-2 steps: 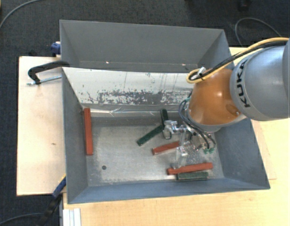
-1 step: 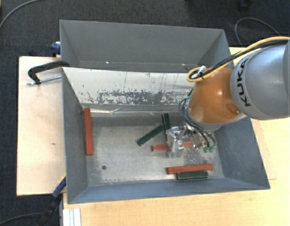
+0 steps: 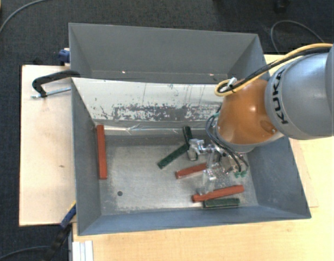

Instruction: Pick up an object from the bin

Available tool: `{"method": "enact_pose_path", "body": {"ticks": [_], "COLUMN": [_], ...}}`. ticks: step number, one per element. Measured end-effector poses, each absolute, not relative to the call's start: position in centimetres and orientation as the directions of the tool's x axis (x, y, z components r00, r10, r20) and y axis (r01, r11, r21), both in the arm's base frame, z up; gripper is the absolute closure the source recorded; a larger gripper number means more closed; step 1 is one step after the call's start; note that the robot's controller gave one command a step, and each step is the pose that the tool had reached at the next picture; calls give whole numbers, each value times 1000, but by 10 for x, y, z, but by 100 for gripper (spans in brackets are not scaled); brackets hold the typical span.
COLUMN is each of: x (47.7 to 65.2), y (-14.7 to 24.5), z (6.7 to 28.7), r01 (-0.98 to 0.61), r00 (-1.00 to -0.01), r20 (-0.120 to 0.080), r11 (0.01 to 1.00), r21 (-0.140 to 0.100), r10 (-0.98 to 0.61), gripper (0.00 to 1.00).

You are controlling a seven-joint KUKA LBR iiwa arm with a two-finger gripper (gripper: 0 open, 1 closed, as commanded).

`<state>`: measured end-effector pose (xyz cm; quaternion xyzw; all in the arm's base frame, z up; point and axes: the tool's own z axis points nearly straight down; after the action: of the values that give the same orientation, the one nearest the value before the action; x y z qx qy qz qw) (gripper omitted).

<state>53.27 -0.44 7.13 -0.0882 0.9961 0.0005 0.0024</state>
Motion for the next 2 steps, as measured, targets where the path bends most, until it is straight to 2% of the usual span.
{"method": "enact_pose_path", "body": {"ticks": [1, 2], "x": [535, 533], "y": [-4, -4], "z": [74, 71], "r01": [-176, -176], "r00": [-984, -984], "r20": [-13, -5], "r11": [984, 984], "r21": [0, 1], "r10": [-176, -176], "gripper": [100, 0]}}
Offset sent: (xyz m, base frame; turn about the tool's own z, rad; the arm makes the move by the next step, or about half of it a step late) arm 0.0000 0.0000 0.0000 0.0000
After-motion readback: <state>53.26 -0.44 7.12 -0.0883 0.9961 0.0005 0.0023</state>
